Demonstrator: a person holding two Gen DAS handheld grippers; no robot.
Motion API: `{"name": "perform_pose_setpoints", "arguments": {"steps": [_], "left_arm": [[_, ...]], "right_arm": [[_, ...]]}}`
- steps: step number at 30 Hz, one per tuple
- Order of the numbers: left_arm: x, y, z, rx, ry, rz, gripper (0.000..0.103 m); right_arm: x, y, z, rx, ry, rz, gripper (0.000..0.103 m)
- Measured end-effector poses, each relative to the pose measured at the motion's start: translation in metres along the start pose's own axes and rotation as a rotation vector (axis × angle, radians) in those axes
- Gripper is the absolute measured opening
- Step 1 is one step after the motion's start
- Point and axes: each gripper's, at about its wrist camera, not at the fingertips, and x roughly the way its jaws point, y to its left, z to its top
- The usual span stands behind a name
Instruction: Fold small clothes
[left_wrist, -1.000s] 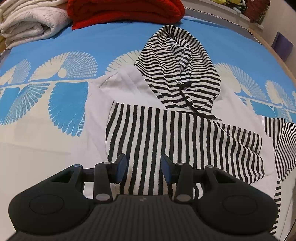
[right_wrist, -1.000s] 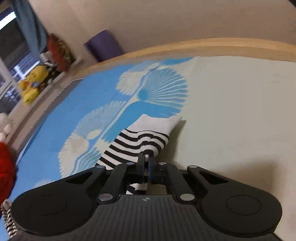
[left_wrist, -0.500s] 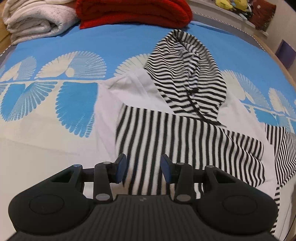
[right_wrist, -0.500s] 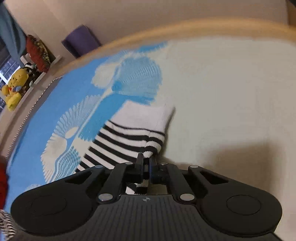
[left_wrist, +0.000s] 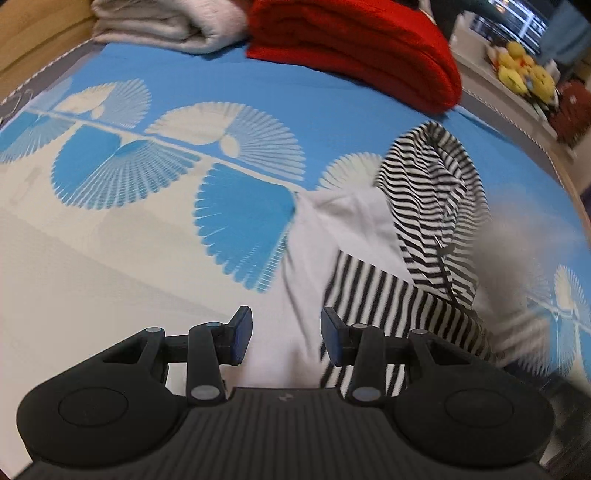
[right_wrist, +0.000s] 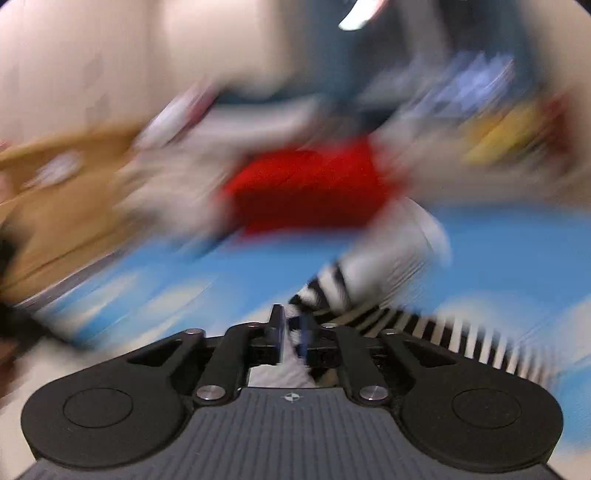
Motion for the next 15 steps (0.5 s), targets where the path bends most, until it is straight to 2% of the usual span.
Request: {"name": "perform_pose_setpoints", "arguments": {"steps": [1,3,5,7,10,13,14,15], "left_arm": [[0.0,0.004,0.001,-0.012,0.003,-0.003,0.045],[-0.001,0.011,0.002,-0.033,0.011,-0.011,0.045],[-0.001,0.015,0.002,-0.051,0.018,-0.026,0.045],[-0.001,0.017,0.002,-0.065,0.023,-0.046,0.045],[0.004,0.015,0.0,-0.074,0.035,-0.069,0.044],[0.02,0.011,-0.007,-0.072,0.079,-0.083,0.036],[0.024,0.009,-0.01,-0.071,0.092,-0.091,0.031],[0.029,0.007,-0.013,-0.067,0.102,-0.098,0.031]], "right_arm": [[0.016,0.009,-0.011,0.014,0.099,0.021,0.034],[0.03,0.023,-0.022,-0.005,0.226,0.002,0.034],[0.021,0.03,-0.014,-0.034,0.259,-0.068,0.034],[0.007,0.025,0.009,-0.021,0.251,-0.159,0.034],[-0.029,0.008,0.031,0.106,0.184,-0.283,0.037],[-0.056,-0.023,0.023,0.247,0.069,-0.335,0.043],[-0.058,-0.034,0.015,0.266,0.066,-0.374,0.043],[-0.053,-0.045,0.01,0.284,0.107,-0.444,0.044]]}}
